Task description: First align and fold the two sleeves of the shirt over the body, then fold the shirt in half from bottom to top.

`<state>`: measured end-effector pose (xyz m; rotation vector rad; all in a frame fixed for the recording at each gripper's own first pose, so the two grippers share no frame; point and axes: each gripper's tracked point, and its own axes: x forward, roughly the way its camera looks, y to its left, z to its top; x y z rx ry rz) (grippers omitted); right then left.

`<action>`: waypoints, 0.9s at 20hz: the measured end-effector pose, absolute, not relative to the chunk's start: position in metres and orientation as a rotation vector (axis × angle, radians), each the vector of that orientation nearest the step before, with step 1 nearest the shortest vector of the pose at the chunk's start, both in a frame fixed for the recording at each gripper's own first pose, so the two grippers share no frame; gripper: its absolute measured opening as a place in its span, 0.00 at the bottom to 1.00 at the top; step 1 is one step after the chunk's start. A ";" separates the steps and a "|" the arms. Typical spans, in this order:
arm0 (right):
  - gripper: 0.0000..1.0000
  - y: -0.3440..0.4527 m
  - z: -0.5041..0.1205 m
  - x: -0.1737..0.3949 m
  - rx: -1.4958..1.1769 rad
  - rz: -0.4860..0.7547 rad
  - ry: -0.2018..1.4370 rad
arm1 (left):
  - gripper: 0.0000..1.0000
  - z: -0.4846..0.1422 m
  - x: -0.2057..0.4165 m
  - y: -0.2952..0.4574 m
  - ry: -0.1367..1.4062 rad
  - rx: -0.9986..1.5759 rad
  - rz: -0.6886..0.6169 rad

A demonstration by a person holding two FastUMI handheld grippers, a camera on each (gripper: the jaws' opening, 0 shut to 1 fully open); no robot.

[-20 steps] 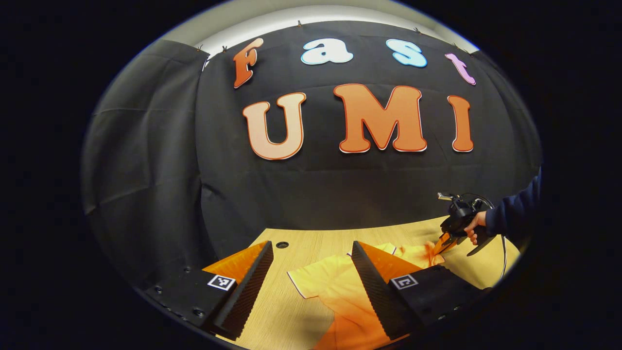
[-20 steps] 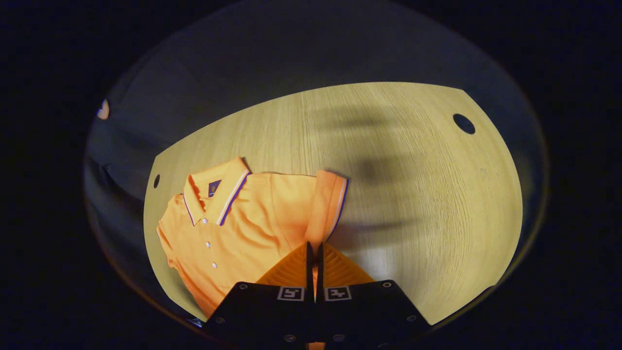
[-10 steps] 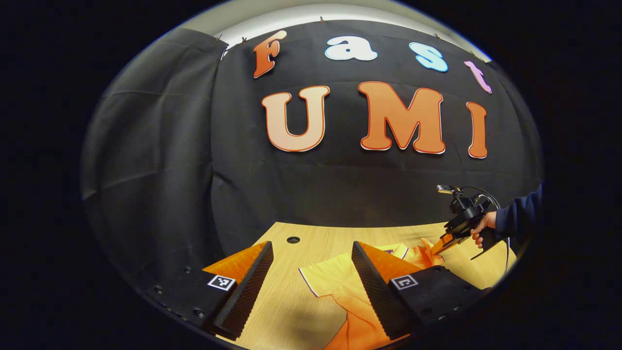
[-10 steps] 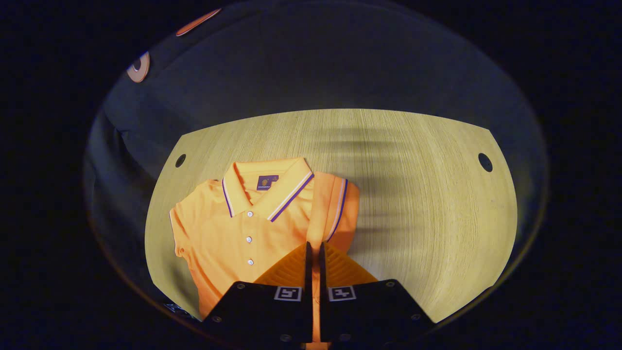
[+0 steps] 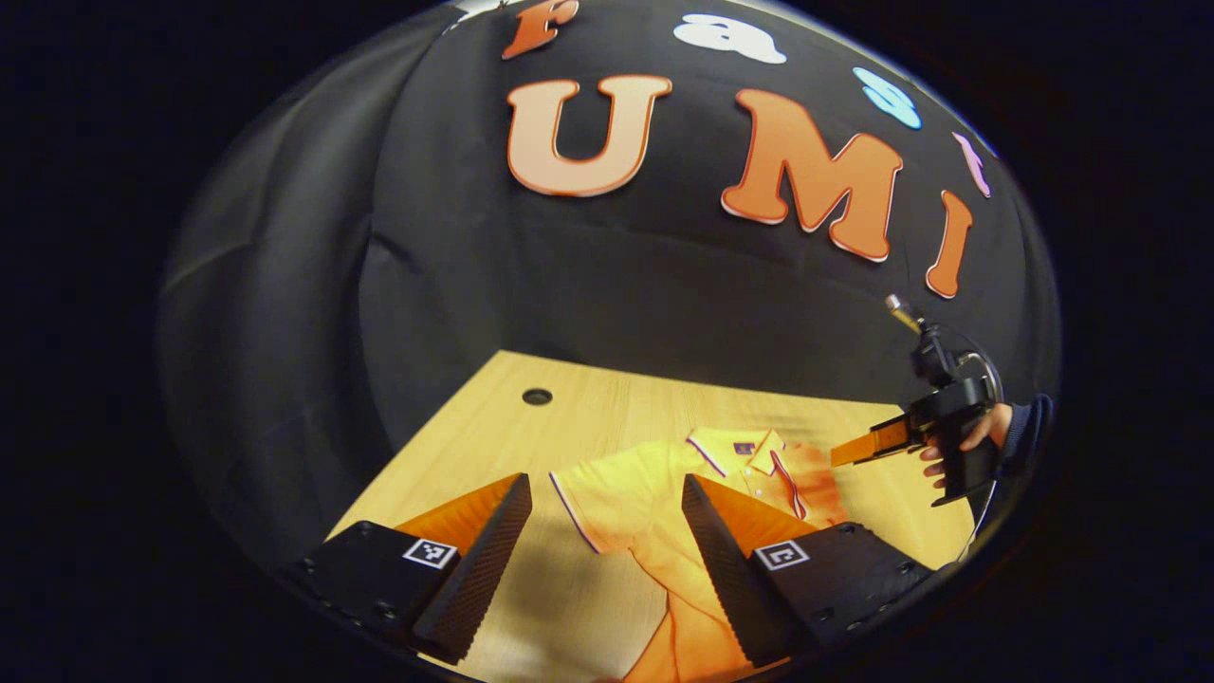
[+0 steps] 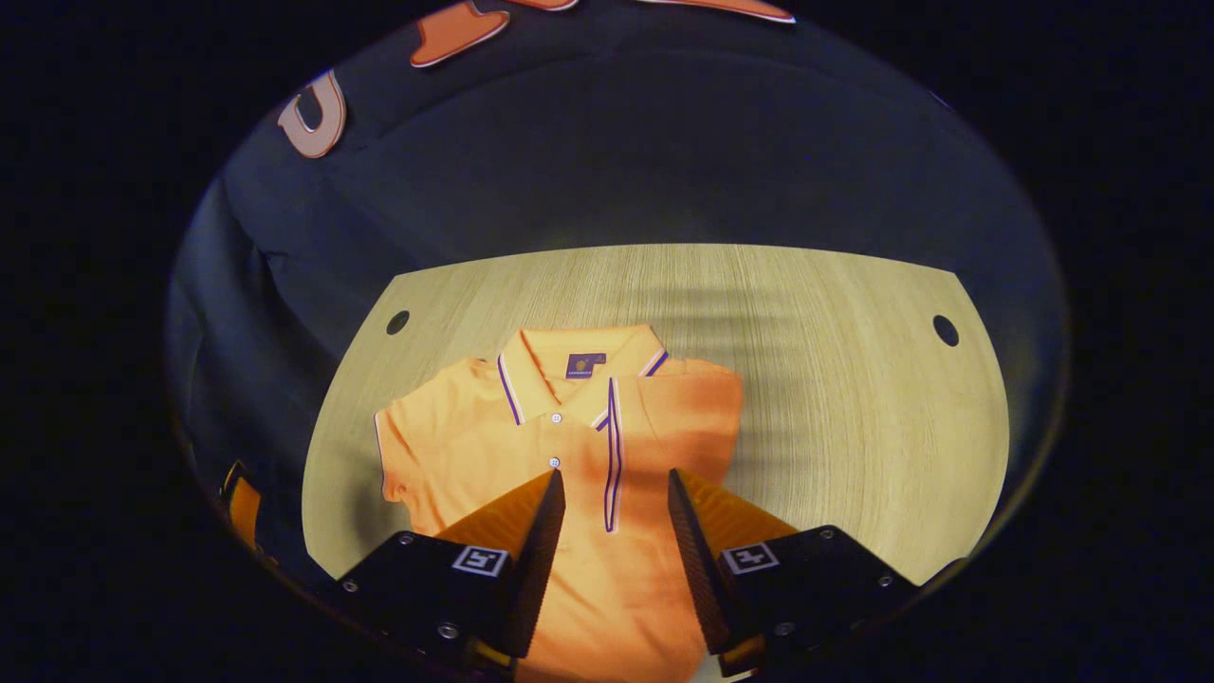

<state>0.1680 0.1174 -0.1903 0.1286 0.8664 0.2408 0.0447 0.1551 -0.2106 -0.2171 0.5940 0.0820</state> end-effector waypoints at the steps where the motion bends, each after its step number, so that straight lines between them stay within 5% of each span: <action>1: 0.72 0.113 -0.184 0.163 0.135 0.221 0.839 | 0.98 -0.226 0.050 0.157 0.660 -0.230 0.078; 4: 0.87 0.094 -0.169 0.141 0.154 0.146 0.763 | 0.98 -0.262 0.071 0.162 0.835 -0.269 0.062; 8: 0.93 0.068 -0.142 0.102 0.140 0.063 0.640 | 0.97 -0.312 0.100 0.160 1.034 -0.326 0.045; 18: 0.96 0.017 -0.102 0.015 0.033 -0.056 0.482 | 0.95 -0.385 0.139 0.155 1.302 -0.243 0.143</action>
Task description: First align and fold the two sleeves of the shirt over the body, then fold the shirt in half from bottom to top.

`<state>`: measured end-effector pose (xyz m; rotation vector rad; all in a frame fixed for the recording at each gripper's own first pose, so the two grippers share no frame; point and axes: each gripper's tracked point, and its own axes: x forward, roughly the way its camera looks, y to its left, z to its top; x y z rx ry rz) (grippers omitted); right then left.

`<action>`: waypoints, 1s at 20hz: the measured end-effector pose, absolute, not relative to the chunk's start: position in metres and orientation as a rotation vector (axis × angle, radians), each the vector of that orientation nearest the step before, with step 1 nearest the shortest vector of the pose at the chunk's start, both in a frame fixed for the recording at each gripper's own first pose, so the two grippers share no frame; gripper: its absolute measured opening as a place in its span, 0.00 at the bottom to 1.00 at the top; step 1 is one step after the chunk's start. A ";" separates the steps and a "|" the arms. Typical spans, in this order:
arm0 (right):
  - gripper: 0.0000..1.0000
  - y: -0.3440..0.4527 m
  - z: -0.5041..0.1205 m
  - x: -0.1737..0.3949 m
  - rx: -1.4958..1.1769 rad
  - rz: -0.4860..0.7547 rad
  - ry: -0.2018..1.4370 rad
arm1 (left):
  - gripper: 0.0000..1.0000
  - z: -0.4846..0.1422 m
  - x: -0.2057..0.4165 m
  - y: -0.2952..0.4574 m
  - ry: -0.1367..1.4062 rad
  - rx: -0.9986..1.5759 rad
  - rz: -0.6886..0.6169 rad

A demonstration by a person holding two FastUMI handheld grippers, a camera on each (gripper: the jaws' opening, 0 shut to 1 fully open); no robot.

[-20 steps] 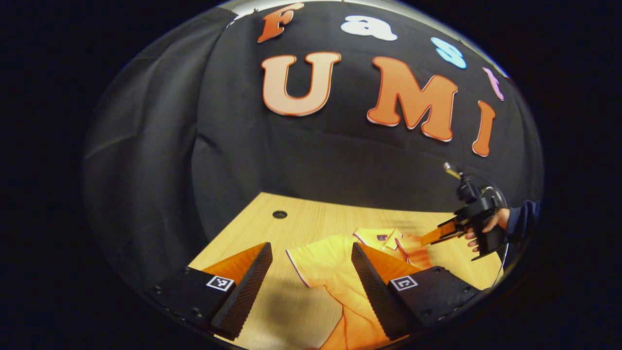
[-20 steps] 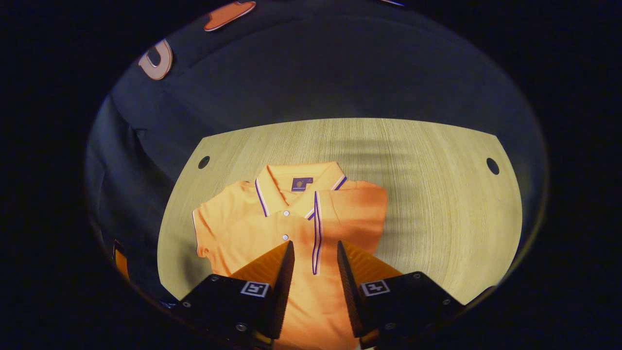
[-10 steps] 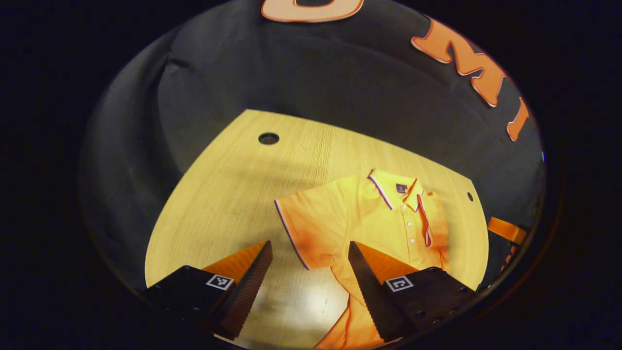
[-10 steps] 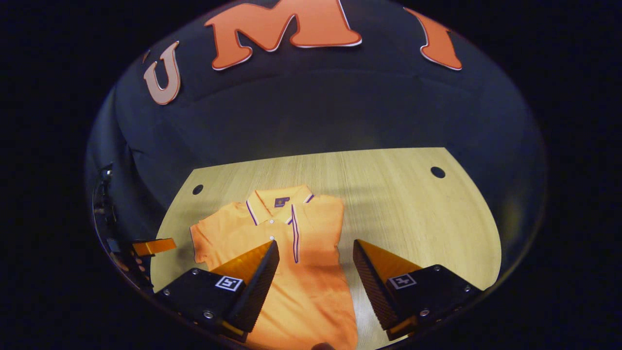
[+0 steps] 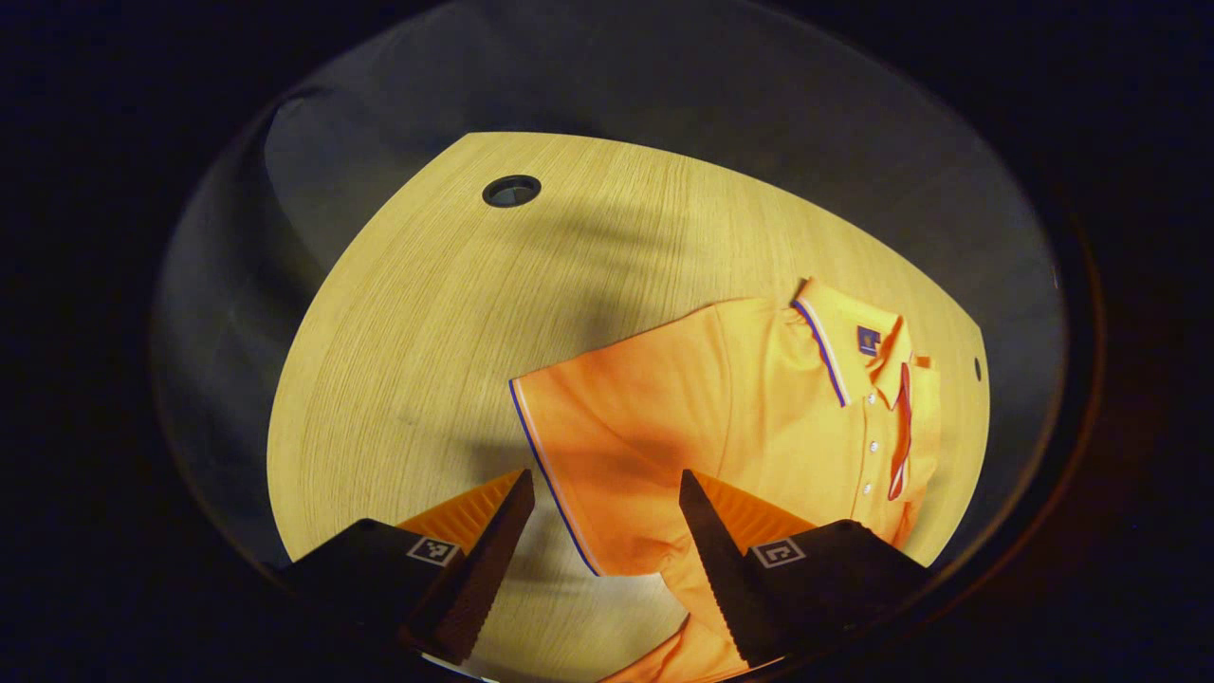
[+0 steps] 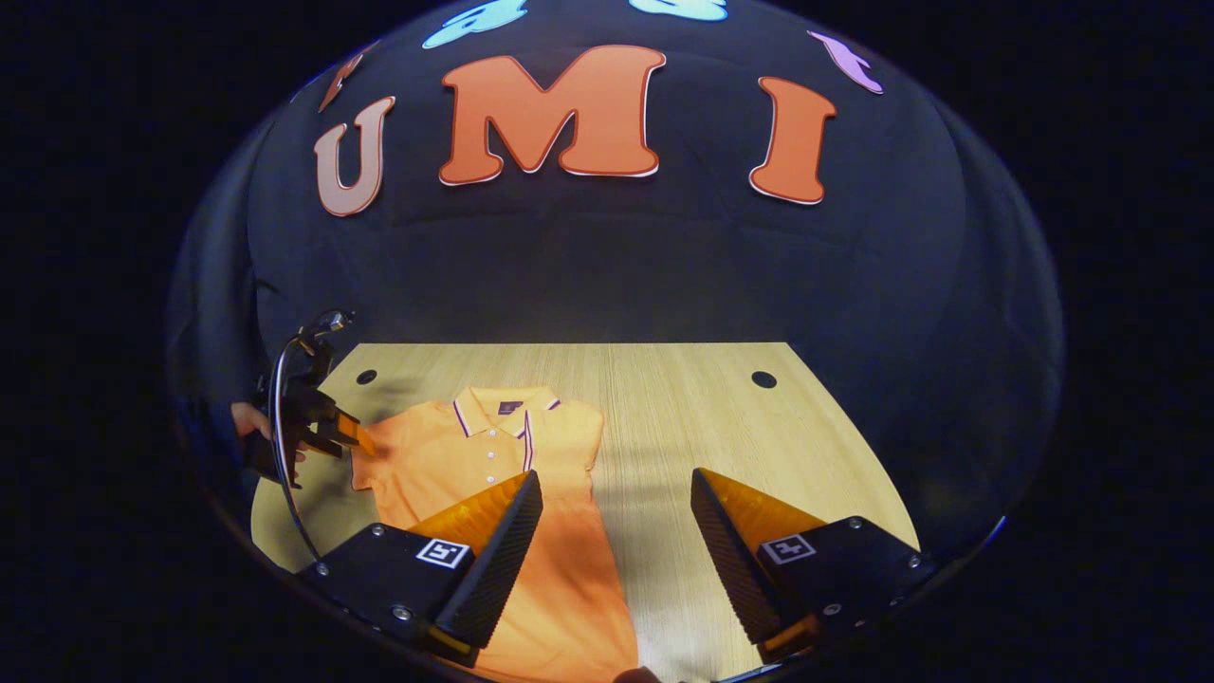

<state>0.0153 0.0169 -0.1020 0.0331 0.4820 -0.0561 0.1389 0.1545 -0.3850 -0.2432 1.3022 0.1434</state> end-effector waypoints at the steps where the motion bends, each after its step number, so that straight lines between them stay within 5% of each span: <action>1: 0.96 0.013 -0.100 0.011 0.023 -0.062 0.479 | 0.95 -0.390 0.139 0.154 1.319 -0.235 0.156; 2: 0.96 0.009 -0.099 0.007 0.014 -0.069 0.477 | 0.95 -0.396 0.136 0.153 1.337 -0.233 0.173; 6: 0.96 -0.004 -0.099 -0.010 0.017 -0.089 0.472 | 0.68 -0.401 0.138 0.155 1.346 -0.226 0.179; 7: 0.96 -0.008 -0.102 -0.015 0.025 -0.099 0.477 | 0.31 -0.403 0.137 0.152 1.353 -0.215 0.158; 8: 0.96 -0.013 -0.106 -0.020 0.036 -0.108 0.484 | 0.27 -0.398 0.141 0.149 1.322 -0.229 0.135; 9: 0.96 -0.017 -0.110 -0.023 0.044 -0.116 0.488 | 0.11 -0.399 0.142 0.148 1.327 -0.211 0.116; 20: 0.96 -0.038 -0.120 -0.047 0.076 -0.170 0.492 | 0.11 -0.324 0.188 0.080 1.064 -0.110 -0.136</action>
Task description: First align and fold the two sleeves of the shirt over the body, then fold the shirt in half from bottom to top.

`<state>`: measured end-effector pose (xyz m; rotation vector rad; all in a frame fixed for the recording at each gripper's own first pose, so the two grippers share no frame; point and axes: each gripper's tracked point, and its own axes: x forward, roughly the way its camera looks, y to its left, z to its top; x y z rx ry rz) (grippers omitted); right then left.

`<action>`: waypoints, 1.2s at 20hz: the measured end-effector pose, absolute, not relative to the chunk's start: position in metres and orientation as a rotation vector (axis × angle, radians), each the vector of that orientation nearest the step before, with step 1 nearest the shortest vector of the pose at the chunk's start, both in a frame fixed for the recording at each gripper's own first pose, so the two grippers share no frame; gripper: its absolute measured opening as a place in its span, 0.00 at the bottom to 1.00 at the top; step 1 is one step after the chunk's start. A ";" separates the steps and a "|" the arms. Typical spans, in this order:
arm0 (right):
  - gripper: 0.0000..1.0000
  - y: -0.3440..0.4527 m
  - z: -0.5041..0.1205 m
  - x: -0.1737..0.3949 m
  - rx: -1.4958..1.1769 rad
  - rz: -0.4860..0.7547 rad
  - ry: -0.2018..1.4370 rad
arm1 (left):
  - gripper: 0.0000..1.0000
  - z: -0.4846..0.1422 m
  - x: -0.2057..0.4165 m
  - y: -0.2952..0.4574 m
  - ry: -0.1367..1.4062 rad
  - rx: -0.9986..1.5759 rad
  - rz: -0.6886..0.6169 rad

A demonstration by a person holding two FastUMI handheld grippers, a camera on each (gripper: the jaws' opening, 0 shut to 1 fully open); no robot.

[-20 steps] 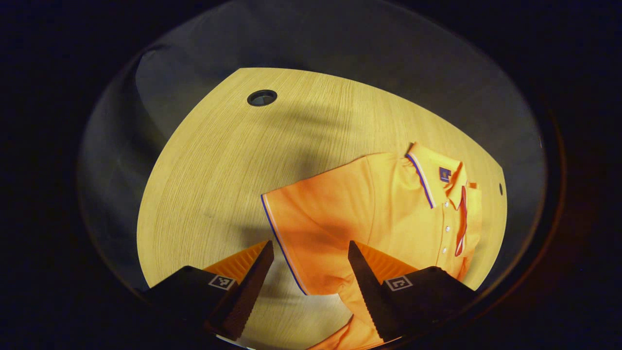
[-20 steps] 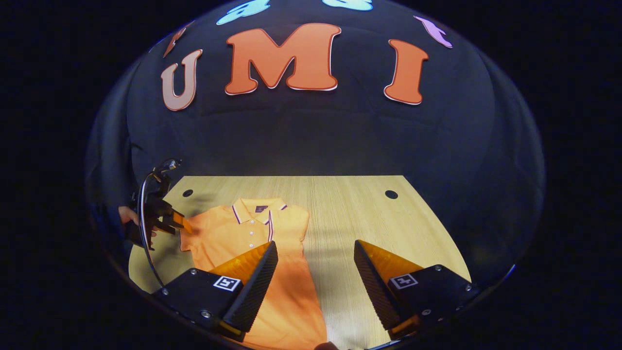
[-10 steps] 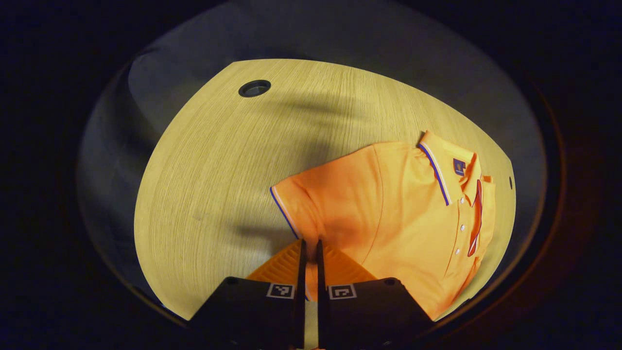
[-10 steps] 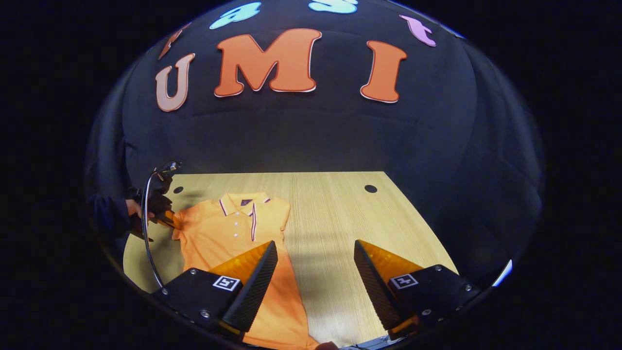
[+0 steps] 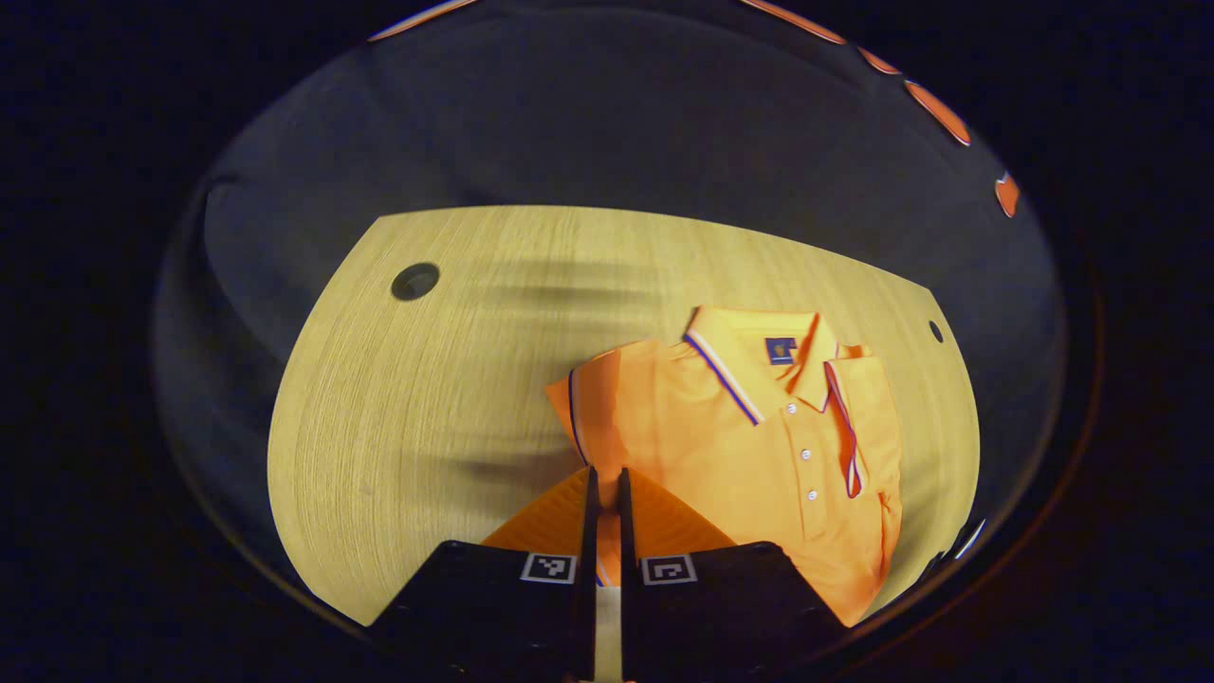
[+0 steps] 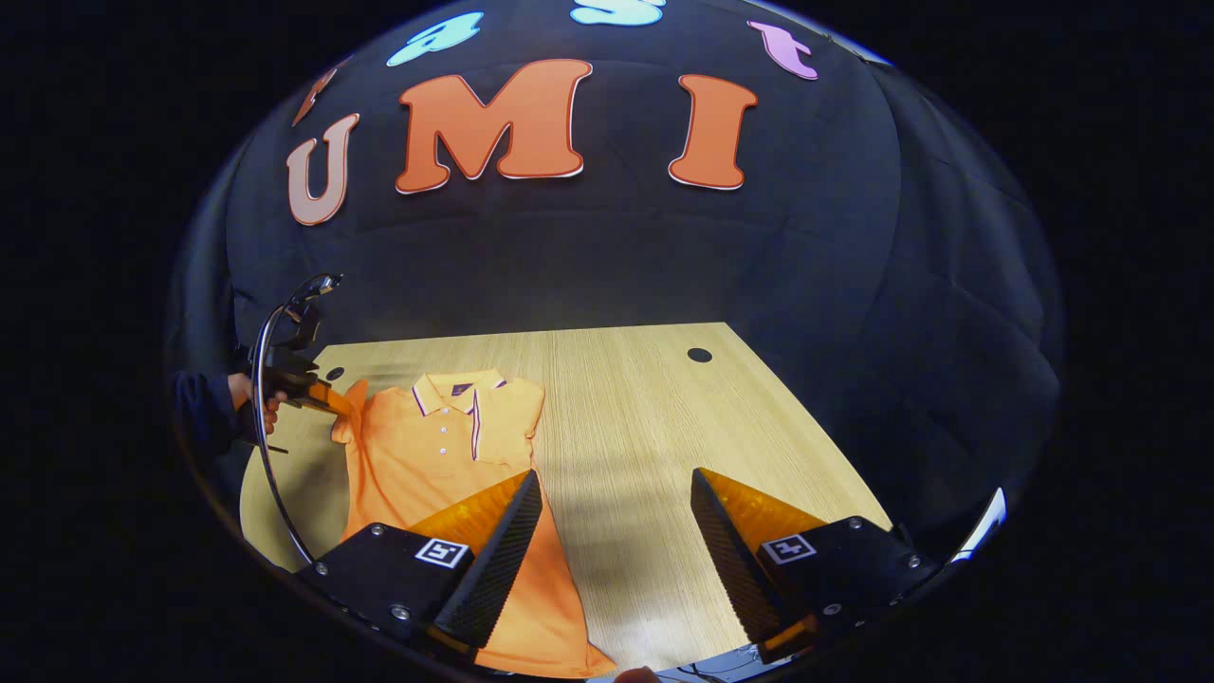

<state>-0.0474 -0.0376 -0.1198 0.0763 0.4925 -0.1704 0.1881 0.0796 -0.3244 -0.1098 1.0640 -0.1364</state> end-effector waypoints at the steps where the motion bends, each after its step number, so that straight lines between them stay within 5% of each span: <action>1: 0.96 -0.038 -0.119 -0.050 0.079 -0.171 0.489 | 0.11 -0.319 0.192 0.068 1.050 -0.087 -0.169; 8: 0.96 -0.045 -0.126 -0.070 0.094 -0.213 0.498 | 0.19 -0.301 0.189 -0.027 1.027 -0.102 -0.438; 11: 0.96 -0.047 -0.132 -0.081 0.103 -0.237 0.511 | 0.92 -0.303 0.182 -0.042 1.013 -0.089 -0.484; 12: 0.96 -0.046 -0.133 -0.084 0.106 -0.244 0.513 | 1.00 -0.305 0.179 -0.042 1.004 -0.064 -0.485; 18: 0.96 -0.048 -0.124 -0.082 0.035 -0.282 0.440 | 0.99 -0.270 0.156 -0.027 0.851 -0.024 -0.437; 24: 0.96 -0.041 -0.109 -0.065 -0.035 -0.183 0.336 | 0.98 -0.181 0.118 -0.002 0.582 -0.030 -0.293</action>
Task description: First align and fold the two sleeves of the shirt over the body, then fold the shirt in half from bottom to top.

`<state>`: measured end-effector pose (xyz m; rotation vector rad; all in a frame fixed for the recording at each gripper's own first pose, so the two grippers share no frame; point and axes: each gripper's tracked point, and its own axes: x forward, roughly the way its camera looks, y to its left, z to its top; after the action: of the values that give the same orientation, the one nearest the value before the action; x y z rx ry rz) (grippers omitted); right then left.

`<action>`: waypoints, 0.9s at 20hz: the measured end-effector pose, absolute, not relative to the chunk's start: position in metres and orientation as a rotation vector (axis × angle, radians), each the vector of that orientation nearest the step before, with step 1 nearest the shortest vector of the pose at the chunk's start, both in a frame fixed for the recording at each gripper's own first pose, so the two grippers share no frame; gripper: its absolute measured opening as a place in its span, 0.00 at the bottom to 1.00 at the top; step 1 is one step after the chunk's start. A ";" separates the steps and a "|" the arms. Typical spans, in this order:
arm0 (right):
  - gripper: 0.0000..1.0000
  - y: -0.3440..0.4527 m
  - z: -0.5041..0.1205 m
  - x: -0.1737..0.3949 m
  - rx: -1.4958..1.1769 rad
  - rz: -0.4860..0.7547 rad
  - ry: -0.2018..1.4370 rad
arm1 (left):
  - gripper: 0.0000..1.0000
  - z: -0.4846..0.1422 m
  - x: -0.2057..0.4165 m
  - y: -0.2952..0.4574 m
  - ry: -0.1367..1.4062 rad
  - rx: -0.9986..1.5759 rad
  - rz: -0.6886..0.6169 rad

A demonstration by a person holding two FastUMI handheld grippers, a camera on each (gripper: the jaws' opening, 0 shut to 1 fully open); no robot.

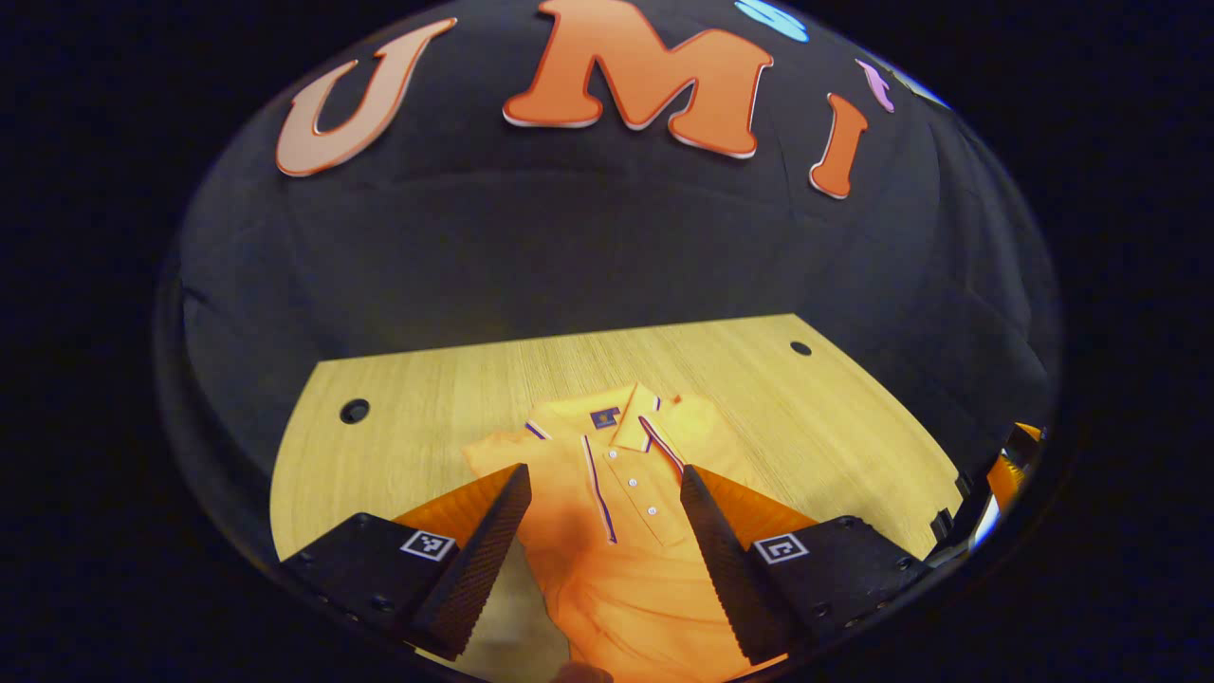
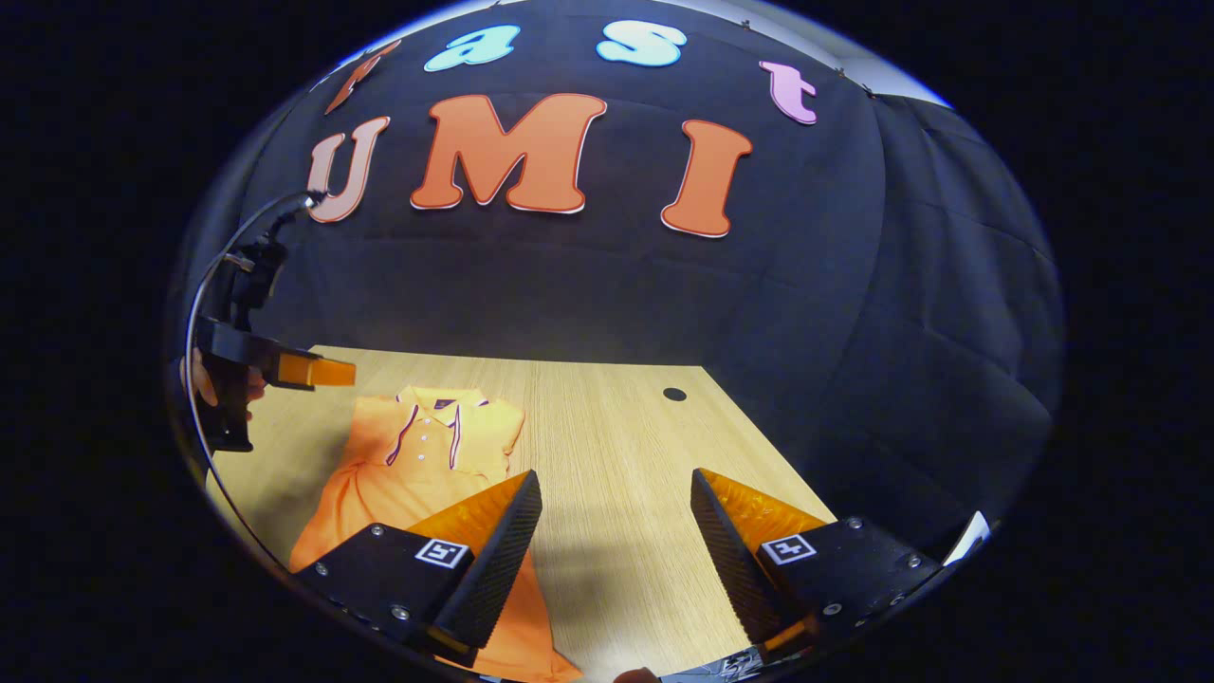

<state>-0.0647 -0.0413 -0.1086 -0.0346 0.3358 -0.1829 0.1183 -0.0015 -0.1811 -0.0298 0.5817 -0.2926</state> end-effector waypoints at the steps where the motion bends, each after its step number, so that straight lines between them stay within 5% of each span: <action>1: 0.96 -0.038 -0.108 -0.061 -0.032 -0.156 0.325 | 0.98 -0.163 0.109 0.004 0.525 -0.020 -0.266; 11: 0.97 -0.009 -0.085 -0.073 -0.036 0.047 0.146 | 0.98 -0.057 -0.004 0.052 0.114 -0.021 0.010; 18: 0.98 0.013 -0.193 -0.113 -0.019 0.216 0.464 | 0.98 -0.153 -0.097 0.027 0.428 0.028 0.008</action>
<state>-0.1133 0.0131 -0.1932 -0.0191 0.4635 0.2159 -0.0968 0.0273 -0.1525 0.0277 0.4276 0.0082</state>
